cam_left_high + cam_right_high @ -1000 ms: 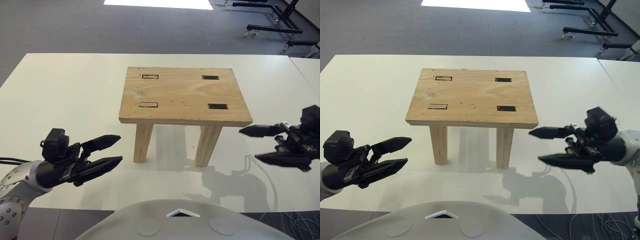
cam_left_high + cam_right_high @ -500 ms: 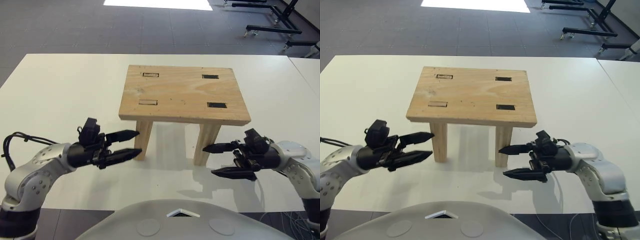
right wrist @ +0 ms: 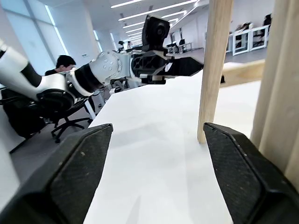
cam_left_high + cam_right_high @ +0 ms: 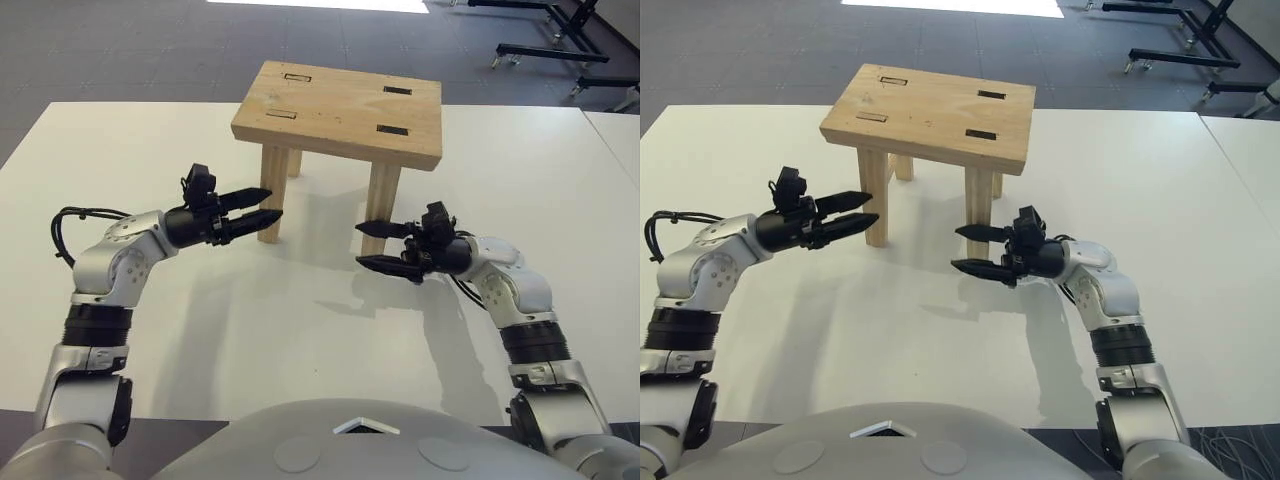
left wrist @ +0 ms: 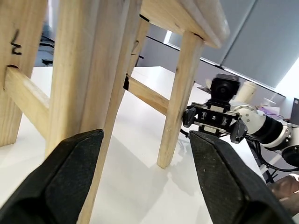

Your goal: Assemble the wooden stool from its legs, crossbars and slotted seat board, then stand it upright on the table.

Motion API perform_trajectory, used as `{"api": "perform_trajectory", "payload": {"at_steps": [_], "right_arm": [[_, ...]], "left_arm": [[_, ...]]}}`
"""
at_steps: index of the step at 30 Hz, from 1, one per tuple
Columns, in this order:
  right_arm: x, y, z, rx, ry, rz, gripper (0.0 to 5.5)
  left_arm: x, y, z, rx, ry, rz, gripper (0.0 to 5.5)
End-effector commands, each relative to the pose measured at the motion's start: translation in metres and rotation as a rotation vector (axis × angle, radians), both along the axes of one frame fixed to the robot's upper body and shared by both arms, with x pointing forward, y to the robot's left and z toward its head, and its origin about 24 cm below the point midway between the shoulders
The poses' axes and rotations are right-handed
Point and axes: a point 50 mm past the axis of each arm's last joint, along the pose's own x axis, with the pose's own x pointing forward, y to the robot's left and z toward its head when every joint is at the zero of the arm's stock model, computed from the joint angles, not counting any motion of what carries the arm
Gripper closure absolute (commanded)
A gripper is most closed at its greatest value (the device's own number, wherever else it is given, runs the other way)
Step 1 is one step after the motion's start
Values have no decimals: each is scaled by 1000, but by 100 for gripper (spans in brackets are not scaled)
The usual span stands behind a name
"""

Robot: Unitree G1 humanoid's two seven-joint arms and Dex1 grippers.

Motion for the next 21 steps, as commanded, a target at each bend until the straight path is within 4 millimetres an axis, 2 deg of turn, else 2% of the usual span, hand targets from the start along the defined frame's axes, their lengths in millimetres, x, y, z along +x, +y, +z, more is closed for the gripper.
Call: {"api": "perform_trajectory", "payload": {"at_steps": [1, 3, 7, 9, 12, 15, 17, 19, 21], "right_arm": [[6, -13, 63, 318, -105, -145, 194], [-2, -16, 88, 401, -170, -185, 194], [-9, -6, 112, 480, -274, -312, 194], [-12, 5, 113, 514, -280, -354, 194], [-2, 12, 108, 549, -274, -513, 194], [8, 17, 102, 538, -312, -765, 194], [4, 32, 102, 481, -386, -810, 194], [4, 41, 104, 451, -445, -868, 194], [6, 45, 106, 427, -505, -944, 194]], "left_arm": [[-21, -5, 31, -80, -173, 66, 215], [-38, -5, 48, -145, -238, 103, 215], [-55, -2, 64, -222, -316, 225, 215], [-55, -1, 67, -250, -347, 317, 215], [-47, -2, 72, -276, -394, 429, 215], [-29, -2, 81, -203, -536, 692, 215], [-23, -7, 86, -129, -654, 838, 215], [-22, -16, 89, -87, -734, 906, 215], [-21, -21, 86, -97, -737, 942, 215]]}}
